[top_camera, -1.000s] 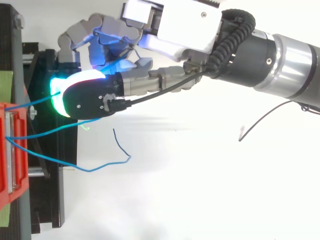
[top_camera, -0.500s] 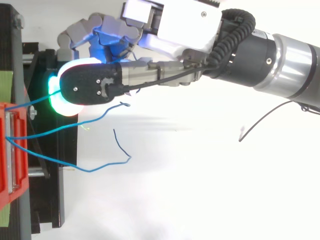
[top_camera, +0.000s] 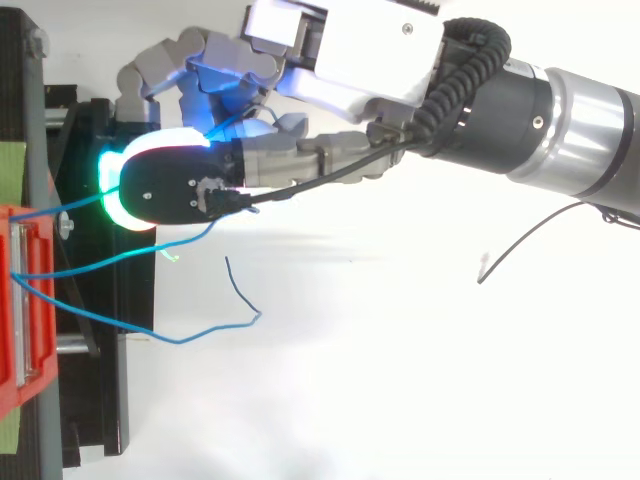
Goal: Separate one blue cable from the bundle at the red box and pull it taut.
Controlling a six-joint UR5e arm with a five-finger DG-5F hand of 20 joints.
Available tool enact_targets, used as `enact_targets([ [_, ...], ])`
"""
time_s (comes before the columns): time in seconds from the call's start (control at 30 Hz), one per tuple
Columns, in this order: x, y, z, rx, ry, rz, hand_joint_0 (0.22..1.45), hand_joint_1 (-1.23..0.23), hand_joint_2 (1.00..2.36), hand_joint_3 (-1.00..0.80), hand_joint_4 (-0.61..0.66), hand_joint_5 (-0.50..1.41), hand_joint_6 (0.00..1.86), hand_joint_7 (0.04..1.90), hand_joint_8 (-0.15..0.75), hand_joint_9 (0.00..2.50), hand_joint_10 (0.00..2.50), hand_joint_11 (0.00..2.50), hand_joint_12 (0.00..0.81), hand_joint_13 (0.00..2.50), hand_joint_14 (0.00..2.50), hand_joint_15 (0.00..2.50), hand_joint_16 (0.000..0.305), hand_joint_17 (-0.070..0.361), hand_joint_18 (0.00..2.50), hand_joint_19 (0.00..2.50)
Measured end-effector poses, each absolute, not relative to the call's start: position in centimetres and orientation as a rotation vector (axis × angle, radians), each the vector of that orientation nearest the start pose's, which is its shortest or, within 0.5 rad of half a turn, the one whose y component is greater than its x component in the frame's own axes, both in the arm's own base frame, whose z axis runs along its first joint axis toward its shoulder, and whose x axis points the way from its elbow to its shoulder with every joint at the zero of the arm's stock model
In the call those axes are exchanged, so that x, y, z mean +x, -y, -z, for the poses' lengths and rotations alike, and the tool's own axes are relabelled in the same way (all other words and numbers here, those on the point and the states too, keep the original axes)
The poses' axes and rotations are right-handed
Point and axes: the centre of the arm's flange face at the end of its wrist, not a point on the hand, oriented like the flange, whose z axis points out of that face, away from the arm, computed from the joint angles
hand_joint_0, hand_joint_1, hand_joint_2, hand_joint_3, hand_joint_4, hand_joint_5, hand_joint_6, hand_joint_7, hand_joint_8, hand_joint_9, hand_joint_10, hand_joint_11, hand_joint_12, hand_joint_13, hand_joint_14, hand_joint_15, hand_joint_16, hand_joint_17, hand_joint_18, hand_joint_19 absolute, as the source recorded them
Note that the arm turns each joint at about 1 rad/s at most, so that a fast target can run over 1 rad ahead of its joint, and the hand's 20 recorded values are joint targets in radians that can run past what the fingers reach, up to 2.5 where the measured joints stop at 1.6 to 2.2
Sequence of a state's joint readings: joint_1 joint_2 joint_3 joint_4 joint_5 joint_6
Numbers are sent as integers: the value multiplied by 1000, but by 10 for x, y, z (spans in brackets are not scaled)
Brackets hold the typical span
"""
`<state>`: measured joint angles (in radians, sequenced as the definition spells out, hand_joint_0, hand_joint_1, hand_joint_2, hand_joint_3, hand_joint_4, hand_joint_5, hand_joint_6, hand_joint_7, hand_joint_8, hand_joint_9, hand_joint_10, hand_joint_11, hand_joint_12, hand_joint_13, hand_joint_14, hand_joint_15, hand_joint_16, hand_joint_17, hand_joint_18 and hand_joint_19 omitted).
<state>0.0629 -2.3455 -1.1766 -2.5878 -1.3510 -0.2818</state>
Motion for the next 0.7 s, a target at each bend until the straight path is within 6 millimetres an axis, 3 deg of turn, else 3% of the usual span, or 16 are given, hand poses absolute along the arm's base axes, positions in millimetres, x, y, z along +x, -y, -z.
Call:
enact_targets([
  [0.13, 783, 105, -239, 996, -1084, -962, 602, -706, 1013, -48, 140, -178, 847, 1008, 344, 411, 2500, 2150, 489, 911, 2500, 1746, 62, 140, 1252, 778],
  [0.37, 782, 105, -239, 1001, -1084, -962, 619, -724, 1017, 121, -61, -170, 873, 1058, 298, 408, 2500, 2232, 484, 910, 2500, 1751, 61, 136, 1252, 814],
  [0.5, 782, 105, -239, 1016, -1074, -981, 622, -750, 1020, 51, 13, -177, 878, 1003, 306, 381, 2500, 2238, 477, 885, 2500, 1787, 58, 131, 1238, 895],
  [0.6, 783, 104, -239, 1035, -1062, -1006, 594, -742, 1022, -113, 37, -183, 876, 1069, 296, 367, 2500, 2231, 464, 846, 2500, 1798, 50, 113, 1201, 1088],
  [0.7, 783, 103, -239, 1053, -1050, -1031, 601, -729, 1019, -205, 39, -181, 880, 1080, 296, 373, 2500, 2217, 451, 839, 2500, 1786, 48, 108, 1197, 1116],
])
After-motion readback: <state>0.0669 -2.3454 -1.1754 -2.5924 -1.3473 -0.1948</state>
